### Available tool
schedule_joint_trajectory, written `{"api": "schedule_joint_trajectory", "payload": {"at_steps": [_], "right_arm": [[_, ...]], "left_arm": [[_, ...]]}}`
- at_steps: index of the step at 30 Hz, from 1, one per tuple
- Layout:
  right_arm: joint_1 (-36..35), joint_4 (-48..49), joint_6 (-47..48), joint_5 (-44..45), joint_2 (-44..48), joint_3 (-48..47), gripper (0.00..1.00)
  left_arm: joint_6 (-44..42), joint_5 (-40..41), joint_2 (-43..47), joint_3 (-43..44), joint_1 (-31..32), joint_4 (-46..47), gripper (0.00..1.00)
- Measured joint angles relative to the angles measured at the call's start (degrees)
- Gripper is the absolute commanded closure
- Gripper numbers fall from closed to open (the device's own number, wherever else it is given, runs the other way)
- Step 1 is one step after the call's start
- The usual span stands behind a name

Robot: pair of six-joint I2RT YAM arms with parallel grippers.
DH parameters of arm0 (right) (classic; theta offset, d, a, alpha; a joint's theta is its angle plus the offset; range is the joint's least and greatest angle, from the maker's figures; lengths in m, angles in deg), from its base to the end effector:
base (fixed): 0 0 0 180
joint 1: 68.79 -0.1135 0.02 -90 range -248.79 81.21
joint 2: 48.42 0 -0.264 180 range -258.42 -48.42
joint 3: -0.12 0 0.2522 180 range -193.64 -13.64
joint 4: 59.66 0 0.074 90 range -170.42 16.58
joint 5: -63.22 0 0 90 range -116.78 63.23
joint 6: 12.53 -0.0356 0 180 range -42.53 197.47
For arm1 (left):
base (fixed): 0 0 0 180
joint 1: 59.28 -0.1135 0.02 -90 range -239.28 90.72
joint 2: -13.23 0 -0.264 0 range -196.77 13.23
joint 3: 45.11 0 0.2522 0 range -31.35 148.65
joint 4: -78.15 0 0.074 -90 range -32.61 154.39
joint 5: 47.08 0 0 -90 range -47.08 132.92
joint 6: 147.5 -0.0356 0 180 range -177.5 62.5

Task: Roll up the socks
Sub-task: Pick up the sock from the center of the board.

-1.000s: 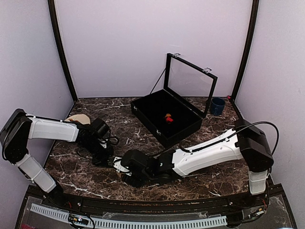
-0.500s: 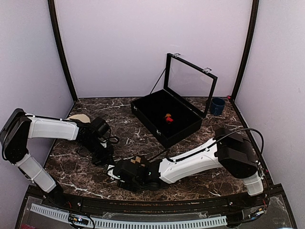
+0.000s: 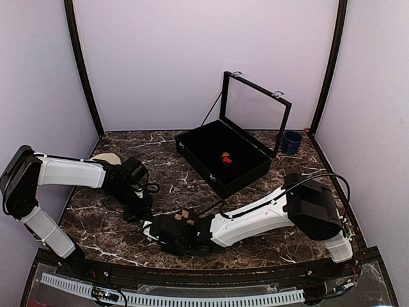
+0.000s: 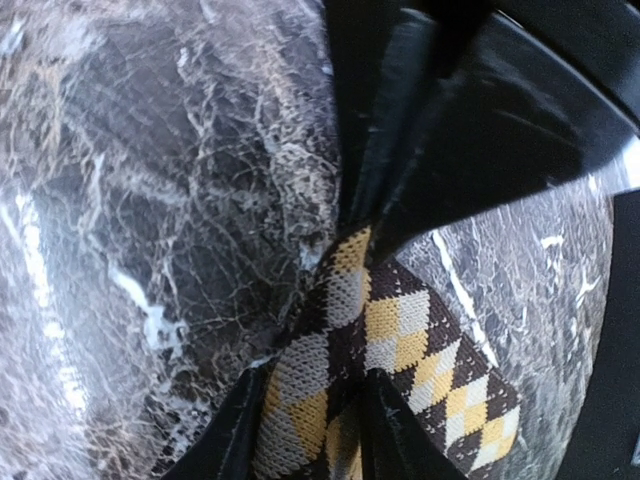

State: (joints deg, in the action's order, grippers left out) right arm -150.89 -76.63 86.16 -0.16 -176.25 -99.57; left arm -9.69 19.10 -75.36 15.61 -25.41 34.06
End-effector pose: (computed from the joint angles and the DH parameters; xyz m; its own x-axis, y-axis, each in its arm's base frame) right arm 0.0816 0.4723 0.1281 0.0310 -0.7596 -0.6497 -0.8471 0.3251 -0.4204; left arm 0.2157 -0.1621 0.1582 -0.9849 -0.1553 0.0765 -0.1728 0.8559 -0.4873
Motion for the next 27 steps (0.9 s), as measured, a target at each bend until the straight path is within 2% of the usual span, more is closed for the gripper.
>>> {"api": "schedule_joint_trajectory", "payload": {"at_steps": [3,12,16,22,27], "right_arm": [[0.0,0.02,0.46,0.26,-0.07,-0.07,0.79],[-0.02,-0.04,1.53,0.35,-0.09,-0.11,0.8],[-0.04,-0.17,1.64,0.33,-0.09,-0.11,0.92],[-0.04,-0.44,0.74,-0.09,-0.09,-0.11,0.98],[-0.02,-0.48,-1.73,-1.03,-0.09,0.22,1.0]], "left_arm": [[0.02,0.0,-0.02,0.0,0.0,0.0,1.0],[0.02,0.02,-1.51,0.0,0.0,0.0,1.0],[0.33,0.07,-1.64,0.0,0.0,0.02,1.0],[1.14,0.5,-1.73,0.59,0.0,0.0,1.0],[2.45,0.85,-1.73,0.92,0.0,0.09,0.86]]}}
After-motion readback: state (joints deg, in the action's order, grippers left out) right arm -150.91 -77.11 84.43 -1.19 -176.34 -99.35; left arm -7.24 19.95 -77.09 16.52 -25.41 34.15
